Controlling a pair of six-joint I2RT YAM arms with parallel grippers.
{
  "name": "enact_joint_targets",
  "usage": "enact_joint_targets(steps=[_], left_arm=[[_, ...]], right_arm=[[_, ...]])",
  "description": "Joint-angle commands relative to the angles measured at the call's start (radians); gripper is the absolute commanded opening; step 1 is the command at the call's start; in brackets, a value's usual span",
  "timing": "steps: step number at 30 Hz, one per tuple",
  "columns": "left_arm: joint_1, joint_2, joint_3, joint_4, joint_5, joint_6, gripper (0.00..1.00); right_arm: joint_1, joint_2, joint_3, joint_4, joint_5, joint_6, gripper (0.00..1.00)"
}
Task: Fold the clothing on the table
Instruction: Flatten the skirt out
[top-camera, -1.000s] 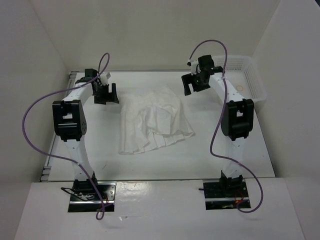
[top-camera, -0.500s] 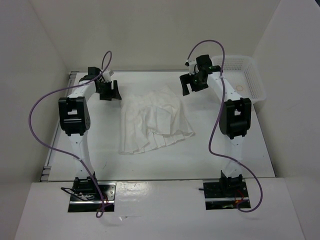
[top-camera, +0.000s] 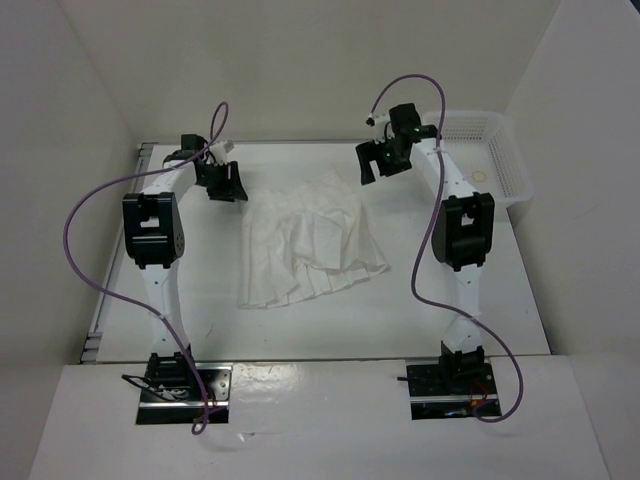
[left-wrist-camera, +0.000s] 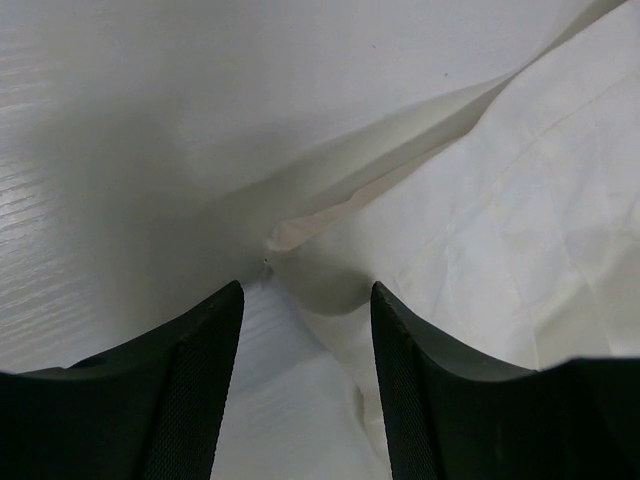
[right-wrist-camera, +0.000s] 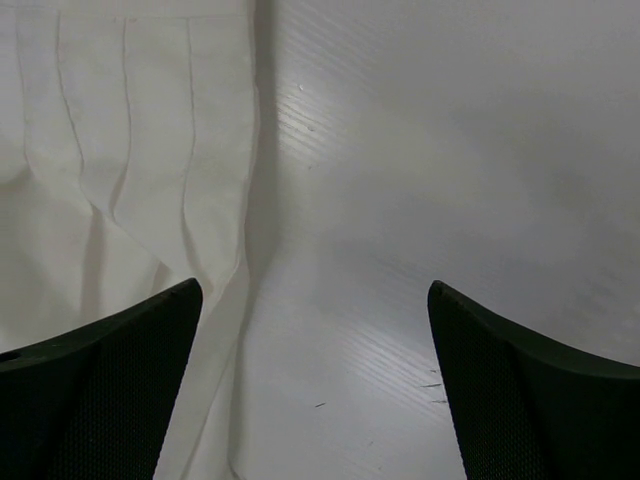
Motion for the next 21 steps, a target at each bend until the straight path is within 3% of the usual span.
enact_joint_targets(steps=[1, 4, 9, 15, 21], left_arm=[[-0.002, 0.024, 0.003, -0.021, 0.055, 0.005, 0.61], [-0.002, 0.013, -0.010, -0.009, 0.038, 0.016, 0.60], [-0.002, 0.013, -0.033, 0.000, 0.038, 0.016, 0.49], [-0.011, 0.004, -0.056, 0.000, 0.038, 0.025, 0.24], [-0.038, -0.023, -0.056, -0.012, 0.056, 0.085, 0.24]], right_arm=[[0.015, 0.021, 0.073, -0.043, -0.041, -0.008, 0.97], [0.015, 0.067, 0.109, -0.043, -0.066, 0.001, 0.97], [0.028, 0.159, 0.162, -0.056, -0.155, 0.010, 0.93], [0.049, 0.273, 0.343, -0.086, -0.155, 0.019, 0.92], [0.069, 0.357, 0.464, -0.098, -0.196, 0.019, 0.88]])
